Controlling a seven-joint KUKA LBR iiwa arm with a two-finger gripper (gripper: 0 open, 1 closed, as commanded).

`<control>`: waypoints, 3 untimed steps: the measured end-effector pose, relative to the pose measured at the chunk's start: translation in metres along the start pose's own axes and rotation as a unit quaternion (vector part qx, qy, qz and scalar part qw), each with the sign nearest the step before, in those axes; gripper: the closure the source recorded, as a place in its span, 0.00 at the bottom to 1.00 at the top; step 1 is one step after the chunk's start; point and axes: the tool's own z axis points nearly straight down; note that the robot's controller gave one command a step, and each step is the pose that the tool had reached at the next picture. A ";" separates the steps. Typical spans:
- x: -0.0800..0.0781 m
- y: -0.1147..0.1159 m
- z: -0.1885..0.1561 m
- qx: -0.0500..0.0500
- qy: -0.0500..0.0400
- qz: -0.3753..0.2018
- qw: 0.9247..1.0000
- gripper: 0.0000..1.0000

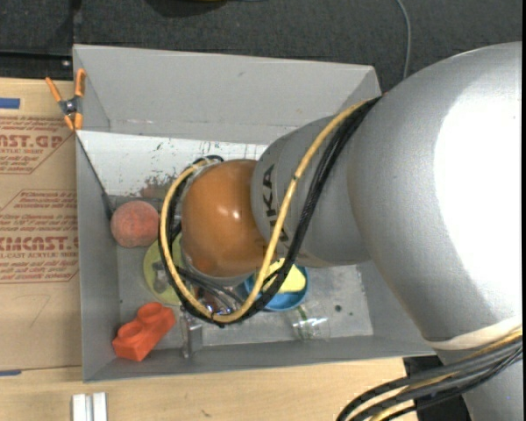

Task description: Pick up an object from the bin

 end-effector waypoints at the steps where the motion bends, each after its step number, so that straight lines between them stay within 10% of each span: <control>1: -0.047 -0.030 0.027 0.002 -0.001 0.306 0.952 0.00; 2: -0.021 0.032 0.030 0.001 -0.002 -0.069 0.998 1.00; 3: -0.016 0.041 0.030 0.001 -0.001 -0.081 0.997 1.00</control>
Offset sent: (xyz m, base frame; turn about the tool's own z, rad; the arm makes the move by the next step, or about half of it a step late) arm 0.0018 0.0461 -0.0298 -0.1632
